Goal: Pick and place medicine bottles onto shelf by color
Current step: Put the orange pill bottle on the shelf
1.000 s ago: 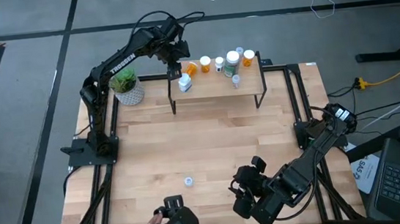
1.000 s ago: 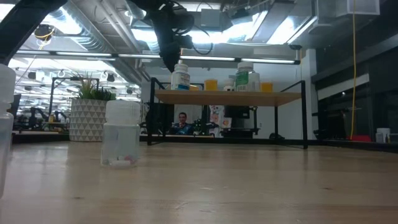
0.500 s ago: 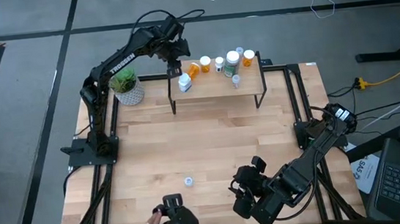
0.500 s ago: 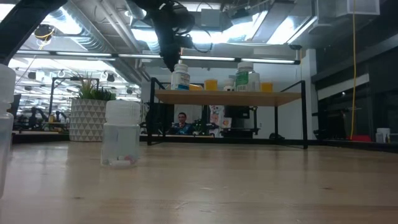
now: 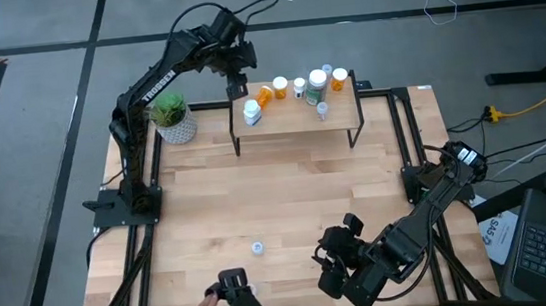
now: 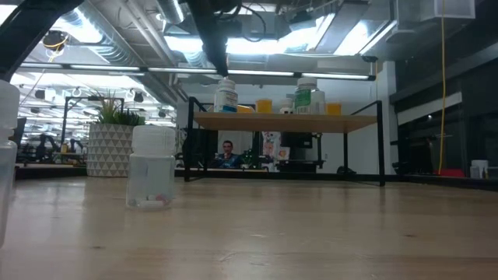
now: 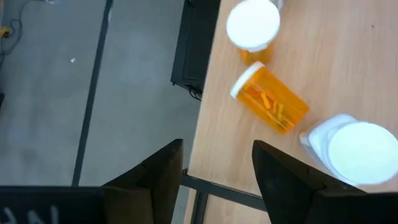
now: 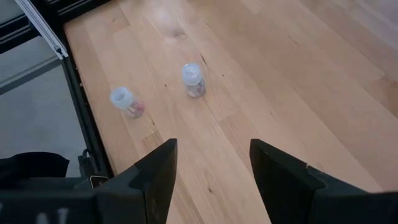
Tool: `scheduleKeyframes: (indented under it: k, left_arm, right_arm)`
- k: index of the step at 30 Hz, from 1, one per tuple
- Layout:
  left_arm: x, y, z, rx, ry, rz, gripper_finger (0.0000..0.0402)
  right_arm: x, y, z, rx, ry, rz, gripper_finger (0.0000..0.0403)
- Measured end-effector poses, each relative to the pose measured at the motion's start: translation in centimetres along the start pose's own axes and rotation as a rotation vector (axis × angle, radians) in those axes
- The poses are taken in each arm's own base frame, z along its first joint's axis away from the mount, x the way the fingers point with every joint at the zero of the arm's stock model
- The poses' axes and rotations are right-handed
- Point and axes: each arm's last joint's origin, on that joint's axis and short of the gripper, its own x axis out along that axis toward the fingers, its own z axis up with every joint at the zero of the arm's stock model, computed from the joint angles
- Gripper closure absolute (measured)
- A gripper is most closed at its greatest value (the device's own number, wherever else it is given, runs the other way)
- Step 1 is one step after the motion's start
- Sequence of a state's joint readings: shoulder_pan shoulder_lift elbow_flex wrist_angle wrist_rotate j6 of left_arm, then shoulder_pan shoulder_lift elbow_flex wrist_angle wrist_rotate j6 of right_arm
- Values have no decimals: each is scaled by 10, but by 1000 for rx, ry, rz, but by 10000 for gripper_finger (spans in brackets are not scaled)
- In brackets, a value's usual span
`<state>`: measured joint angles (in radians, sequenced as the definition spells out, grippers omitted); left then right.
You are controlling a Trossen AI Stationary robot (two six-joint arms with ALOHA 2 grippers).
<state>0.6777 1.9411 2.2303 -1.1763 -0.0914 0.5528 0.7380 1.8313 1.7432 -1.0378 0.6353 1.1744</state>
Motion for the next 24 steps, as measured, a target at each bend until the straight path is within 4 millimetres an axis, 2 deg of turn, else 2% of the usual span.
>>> scheduleKeyframes:
  k: [8, 13, 17, 21, 24]
  left_arm:
    - [0, -5, 0, 12, 18, -23, 214]
    - [-8, -13, -5, 75, 60, -80, 214]
    - [-13, -19, -13, 135, 129, -148, 214]
    - [-22, -26, -15, 129, 79, -305, 214]
    - [-24, -31, -17, 131, 94, -351, 214]
  right_arm:
    - [0, 0, 0, 2, -1, 1, 199]
    - [0, 0, 0, 2, -1, 2, 199]
    - [0, 0, 0, 1, -1, 1, 199]
    - [0, 0, 0, 1, -1, 2, 199]
    - [0, 0, 0, 1, 0, 2, 199]
